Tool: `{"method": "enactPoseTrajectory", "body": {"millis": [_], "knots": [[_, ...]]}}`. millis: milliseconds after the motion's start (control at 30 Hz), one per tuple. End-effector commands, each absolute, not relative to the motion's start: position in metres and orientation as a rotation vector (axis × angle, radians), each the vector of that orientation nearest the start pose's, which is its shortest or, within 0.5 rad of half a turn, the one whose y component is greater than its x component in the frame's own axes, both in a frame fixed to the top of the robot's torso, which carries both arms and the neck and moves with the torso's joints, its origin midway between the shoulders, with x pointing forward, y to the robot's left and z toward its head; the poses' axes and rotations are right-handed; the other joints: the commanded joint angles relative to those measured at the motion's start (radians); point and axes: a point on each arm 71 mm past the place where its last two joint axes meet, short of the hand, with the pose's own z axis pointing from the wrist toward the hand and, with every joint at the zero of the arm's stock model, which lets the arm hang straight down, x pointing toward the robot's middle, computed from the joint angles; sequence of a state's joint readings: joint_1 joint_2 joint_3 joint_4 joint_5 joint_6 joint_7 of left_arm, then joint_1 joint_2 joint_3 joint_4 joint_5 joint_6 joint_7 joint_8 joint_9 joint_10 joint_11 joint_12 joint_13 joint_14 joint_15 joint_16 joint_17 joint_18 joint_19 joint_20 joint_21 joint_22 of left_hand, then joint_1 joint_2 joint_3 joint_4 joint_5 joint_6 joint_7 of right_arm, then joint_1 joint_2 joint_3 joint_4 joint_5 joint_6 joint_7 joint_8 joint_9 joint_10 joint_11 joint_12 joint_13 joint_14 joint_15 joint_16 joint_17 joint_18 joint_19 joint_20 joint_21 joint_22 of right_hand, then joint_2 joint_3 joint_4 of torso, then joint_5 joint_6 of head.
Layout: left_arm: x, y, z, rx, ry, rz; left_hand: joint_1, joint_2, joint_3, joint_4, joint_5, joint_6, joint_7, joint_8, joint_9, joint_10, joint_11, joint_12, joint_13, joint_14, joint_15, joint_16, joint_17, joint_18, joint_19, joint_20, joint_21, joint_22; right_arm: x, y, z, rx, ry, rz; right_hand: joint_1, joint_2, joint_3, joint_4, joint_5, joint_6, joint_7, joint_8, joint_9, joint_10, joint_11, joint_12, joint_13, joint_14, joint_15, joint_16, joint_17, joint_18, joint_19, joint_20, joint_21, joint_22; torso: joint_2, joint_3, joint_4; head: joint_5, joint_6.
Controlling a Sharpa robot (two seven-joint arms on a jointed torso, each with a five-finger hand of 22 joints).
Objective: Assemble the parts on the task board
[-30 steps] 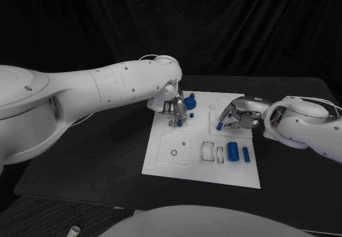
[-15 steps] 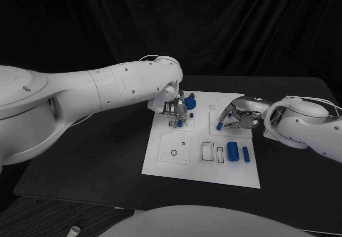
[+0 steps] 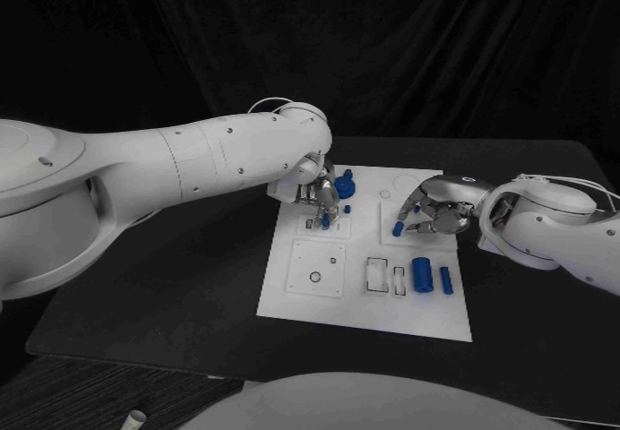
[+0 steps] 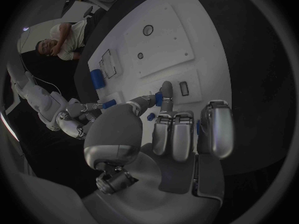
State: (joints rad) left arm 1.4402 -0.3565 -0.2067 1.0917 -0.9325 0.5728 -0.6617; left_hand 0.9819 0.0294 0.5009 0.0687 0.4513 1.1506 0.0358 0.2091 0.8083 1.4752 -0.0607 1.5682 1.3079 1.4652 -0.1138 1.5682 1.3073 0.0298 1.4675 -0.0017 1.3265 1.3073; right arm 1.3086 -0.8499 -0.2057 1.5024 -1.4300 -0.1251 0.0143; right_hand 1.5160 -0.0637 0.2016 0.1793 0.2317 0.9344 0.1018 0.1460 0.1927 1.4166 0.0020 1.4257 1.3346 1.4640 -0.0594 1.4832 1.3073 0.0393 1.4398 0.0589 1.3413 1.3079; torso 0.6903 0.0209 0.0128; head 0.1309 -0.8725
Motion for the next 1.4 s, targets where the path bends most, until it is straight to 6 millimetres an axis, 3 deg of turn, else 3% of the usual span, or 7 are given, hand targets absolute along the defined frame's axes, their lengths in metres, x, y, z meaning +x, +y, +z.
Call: {"method": "enactPoseTrajectory", "body": {"millis": [33, 533, 1400], "knots": [[0.542, 0.1, -0.191, 0.198, 2.578, -0.109, 0.065, 0.058, 0.108, -0.115, 0.006, 0.017, -0.02, -0.004, -0.001, 0.096, 0.0, 0.003, 0.263, 0.106, 0.003, 0.003, 0.263, 0.017, 0.03, 0.003, 0.004, 0.199, 0.478, -0.205, -0.205, -0.366, 1.878, 0.652, 0.004, -0.005, 0.002, -0.003, 0.005, -0.001, 0.0, -0.002, -0.001, -0.006, 0.003, -0.003, 0.011, 0.05, 0.005, -0.005, 0.112, 0.02, -0.005, -0.001, -0.005, 0.182, 0.001, -0.0001, 0.0008, -0.001, 0.0], [0.537, 0.1, -0.193, 0.225, 2.626, -0.104, 0.066, 0.057, 0.107, -0.114, 0.008, 0.017, -0.02, -0.005, -0.001, 0.096, 0.0, 0.003, 0.263, 0.106, 0.003, 0.003, 0.263, 0.017, 0.03, 0.003, 0.004, 0.199, 0.478, -0.204, -0.206, -0.367, 1.881, 0.652, 0.003, -0.005, 0.003, -0.003, 0.004, -0.002, -0.001, -0.003, -0.002, -0.007, 0.002, -0.004, 0.01, 0.05, 0.005, -0.005, 0.112, 0.021, -0.005, -0.001, -0.007, 0.182, -0.001, -0.0013, 0.0007, 0.001, 0.0], [0.53, 0.102, -0.194, 0.203, 2.672, -0.095, 0.067, 0.06, 0.106, -0.111, 0.007, 0.017, -0.02, -0.008, -0.003, 0.096, 0.0, 0.003, 0.263, 0.106, 0.003, 0.003, 0.263, 0.017, 0.029, 0.004, -0.001, 0.198, 0.478, -0.204, -0.207, -0.367, 1.891, 0.647, 0.004, -0.004, 0.005, -0.004, 0.005, -0.003, -0.002, -0.003, -0.002, -0.01, 0.002, -0.008, 0.005, 0.048, 0.005, -0.008, 0.107, 0.022, -0.009, -0.001, -0.014, 0.179, 0.0, 0.0003, 0.0012, 0.003, 0.0]]}}
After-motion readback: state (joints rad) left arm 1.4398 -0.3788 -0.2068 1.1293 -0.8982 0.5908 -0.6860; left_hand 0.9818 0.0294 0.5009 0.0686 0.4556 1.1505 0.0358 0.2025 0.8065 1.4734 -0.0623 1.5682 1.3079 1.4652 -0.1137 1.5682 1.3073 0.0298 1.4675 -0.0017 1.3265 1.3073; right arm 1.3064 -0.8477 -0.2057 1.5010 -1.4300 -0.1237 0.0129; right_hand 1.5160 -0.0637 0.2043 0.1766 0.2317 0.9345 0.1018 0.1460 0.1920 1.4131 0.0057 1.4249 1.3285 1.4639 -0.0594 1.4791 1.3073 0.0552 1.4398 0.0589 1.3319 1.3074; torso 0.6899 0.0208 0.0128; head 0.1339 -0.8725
